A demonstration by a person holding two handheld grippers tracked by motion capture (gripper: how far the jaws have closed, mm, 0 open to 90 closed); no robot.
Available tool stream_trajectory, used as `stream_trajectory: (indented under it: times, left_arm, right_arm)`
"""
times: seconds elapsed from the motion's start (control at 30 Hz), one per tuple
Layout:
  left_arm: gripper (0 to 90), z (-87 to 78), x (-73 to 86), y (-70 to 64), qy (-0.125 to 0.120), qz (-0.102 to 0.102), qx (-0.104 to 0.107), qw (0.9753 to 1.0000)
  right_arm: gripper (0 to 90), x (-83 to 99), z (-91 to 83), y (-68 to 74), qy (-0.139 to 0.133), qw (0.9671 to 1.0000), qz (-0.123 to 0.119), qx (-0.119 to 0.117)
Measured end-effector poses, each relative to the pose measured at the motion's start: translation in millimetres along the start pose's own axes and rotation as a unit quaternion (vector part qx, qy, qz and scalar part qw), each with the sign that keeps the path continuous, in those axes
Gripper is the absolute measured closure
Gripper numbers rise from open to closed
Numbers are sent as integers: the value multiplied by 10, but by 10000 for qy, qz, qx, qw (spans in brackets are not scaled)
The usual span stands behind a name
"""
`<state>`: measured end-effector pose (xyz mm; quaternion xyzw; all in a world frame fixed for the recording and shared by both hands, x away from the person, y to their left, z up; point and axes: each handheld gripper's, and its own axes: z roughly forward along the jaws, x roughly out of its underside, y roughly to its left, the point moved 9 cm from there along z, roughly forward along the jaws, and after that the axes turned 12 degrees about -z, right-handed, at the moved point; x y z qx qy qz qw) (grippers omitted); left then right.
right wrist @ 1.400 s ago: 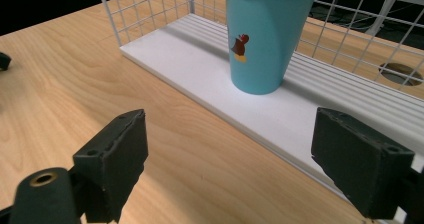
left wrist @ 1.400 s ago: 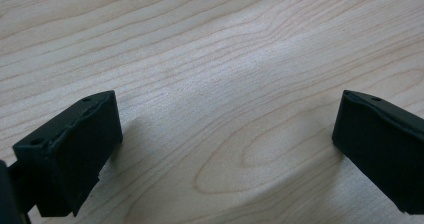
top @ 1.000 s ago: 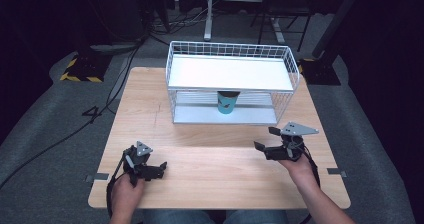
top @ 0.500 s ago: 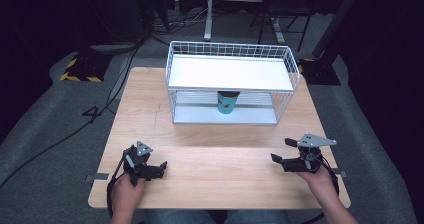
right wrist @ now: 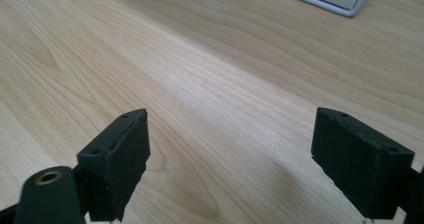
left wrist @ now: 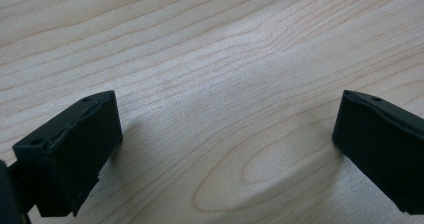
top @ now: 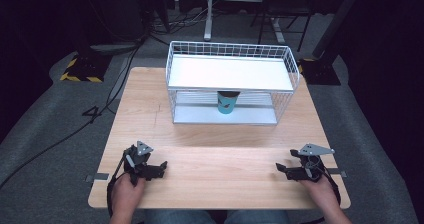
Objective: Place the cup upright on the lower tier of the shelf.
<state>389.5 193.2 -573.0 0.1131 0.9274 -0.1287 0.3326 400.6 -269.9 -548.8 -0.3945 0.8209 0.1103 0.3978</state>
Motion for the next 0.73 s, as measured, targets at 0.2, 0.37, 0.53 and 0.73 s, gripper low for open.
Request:
stream_trajectory:
  times: [0.2,0.37,0.53,0.73]
  left_arm:
    - [0,0,0,1,3,7,3,10000]
    - [0,1,-3,2,14,23,6,10000]
    - [0,4,-7,6,11,2,-2,10000]
    - [0,4,-10,24,-3,-108,-79,9999]
  right_arm:
    - [161,82,79,-23,220,9997,-74,63]
    - [153,119,117,-23,216,9997,-46,89]
    - [131,118,130,-18,177,9997,-60,145]
    - [83,119,149,-24,256,9993,85,272]
